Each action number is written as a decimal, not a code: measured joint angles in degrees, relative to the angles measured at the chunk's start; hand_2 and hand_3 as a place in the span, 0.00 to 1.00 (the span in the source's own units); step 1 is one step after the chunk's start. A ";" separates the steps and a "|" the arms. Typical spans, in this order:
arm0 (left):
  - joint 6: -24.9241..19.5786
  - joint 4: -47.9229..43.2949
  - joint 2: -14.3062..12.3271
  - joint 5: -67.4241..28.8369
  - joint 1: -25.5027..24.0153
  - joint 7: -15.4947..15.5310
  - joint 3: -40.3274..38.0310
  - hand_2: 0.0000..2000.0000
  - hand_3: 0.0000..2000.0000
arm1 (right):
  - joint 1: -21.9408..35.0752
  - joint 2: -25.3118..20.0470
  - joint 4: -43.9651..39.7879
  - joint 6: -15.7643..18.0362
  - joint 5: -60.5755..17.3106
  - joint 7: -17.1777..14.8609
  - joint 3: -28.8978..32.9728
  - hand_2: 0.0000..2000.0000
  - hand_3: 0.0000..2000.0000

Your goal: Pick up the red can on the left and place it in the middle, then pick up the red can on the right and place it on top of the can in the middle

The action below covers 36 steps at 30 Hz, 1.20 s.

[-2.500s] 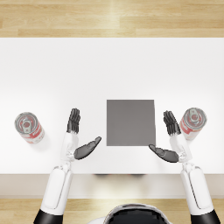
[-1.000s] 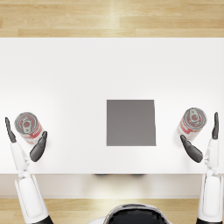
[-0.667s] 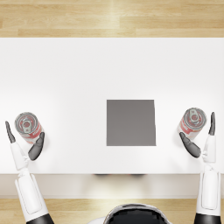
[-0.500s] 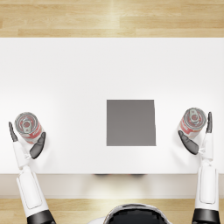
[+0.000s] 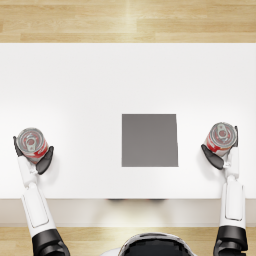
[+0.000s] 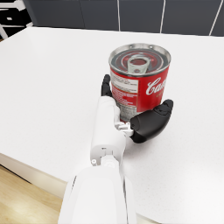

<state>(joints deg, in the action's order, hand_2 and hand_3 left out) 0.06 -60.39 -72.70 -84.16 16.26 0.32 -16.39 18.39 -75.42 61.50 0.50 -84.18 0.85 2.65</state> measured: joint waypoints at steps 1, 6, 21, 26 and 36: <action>0.10 0.62 -0.02 -0.01 0.40 0.44 -0.03 0.00 0.00 | 0.33 -0.12 -0.49 0.07 0.00 0.30 0.07 0.00 0.00; -0.39 3.16 -0.16 0.00 2.09 2.13 -0.66 0.68 0.16 | 1.00 -0.58 -1.50 1.03 -0.02 1.18 0.46 1.00 0.33; -2.23 -22.37 -2.38 -0.02 -3.98 -0.02 11.33 1.00 0.76 | -0.94 -1.92 19.67 5.23 -0.02 -0.44 -2.34 1.00 0.76; -2.15 -26.86 -3.57 -0.03 -2.19 -0.02 21.18 1.00 0.76 | -0.53 -2.44 25.26 6.23 -0.02 -0.41 -3.92 1.00 0.76; -1.86 -21.29 -8.38 -0.02 3.90 0.01 37.25 1.00 0.76 | 0.21 -3.48 29.94 6.41 -0.01 -0.41 -6.29 1.00 0.76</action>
<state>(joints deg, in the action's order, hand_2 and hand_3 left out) -1.80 -81.68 -81.08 -84.18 20.16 0.33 20.85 18.60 -78.90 91.44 6.91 -84.19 0.44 -3.65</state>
